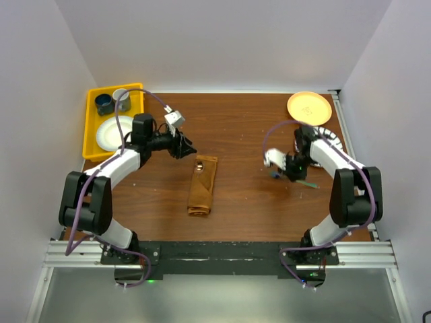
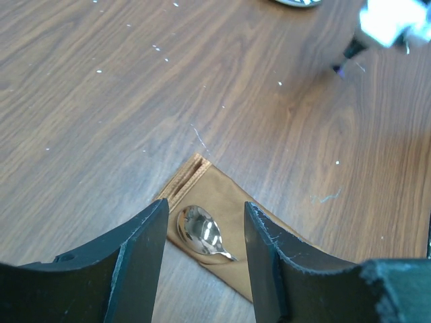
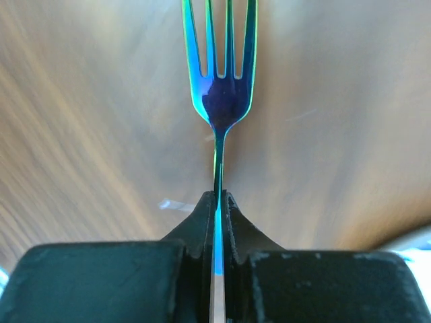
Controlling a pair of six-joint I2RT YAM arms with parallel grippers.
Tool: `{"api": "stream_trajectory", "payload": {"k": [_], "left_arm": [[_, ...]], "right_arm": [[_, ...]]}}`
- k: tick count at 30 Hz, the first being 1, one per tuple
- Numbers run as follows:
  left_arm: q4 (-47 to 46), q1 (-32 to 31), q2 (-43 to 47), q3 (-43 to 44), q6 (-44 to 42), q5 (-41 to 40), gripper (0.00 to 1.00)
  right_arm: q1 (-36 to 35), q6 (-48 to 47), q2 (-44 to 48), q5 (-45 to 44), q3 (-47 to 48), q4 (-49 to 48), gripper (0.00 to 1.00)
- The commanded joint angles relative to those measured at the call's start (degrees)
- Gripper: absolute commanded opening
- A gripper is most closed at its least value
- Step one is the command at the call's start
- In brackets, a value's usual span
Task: Fold the napkin into a case and place the utensils inside
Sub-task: Pick up the fork from the corner of the board, then pass from the right arm to the left
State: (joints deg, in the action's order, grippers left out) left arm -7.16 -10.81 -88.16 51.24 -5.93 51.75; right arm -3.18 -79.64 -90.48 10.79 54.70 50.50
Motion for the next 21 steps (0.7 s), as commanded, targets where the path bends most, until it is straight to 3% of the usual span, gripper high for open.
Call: {"api": "stream_trajectory", "payload": {"k": [1, 4, 5, 7, 8, 11, 15, 21], "left_arm": [[-3.65, 1.22, 1.41, 4.03, 4.26, -2.17, 0.54], [-4.61, 1.32, 1.15, 5.53, 11.01, -3.40, 0.58], [-5.84, 1.32, 1.15, 5.45, 13.12, -3.49, 0.62], [-9.52, 1.32, 1.32, 4.92, 19.52, -5.43, 0.63], [-10.67, 1.32, 1.24, 4.57, 21.30, -5.43, 0.64], [-18.74, 0.62, 1.15, 1.68, 31.31, -4.73, 0.64], [-23.43, -4.12, 1.50, -0.79, 35.90, -6.56, 0.62], [-15.01, -14.31, -0.43, 2.54, 32.04, -12.27, 0.56]], "right_arm": [[-0.34, 23.95, -2.50, 15.99, 18.63, 2.15, 0.00], [-1.04, 44.78, -4.09, 19.53, 26.13, -2.15, 0.00], [-1.56, 55.62, -4.53, 20.67, 27.29, -5.38, 0.00], [-2.27, 65.79, -5.50, 21.90, 29.31, -8.47, 0.00], [-2.70, 76.19, -5.93, 23.65, 29.67, -11.88, 0.00], [-4.37, 97.73, -7.17, 20.96, 29.41, -18.66, 0.00], [-7.80, 113.89, -7.09, 18.84, 27.31, -27.19, 0.00], [-17.29, 121.99, -6.38, 9.62, 26.25, -27.39, 0.00]]}}
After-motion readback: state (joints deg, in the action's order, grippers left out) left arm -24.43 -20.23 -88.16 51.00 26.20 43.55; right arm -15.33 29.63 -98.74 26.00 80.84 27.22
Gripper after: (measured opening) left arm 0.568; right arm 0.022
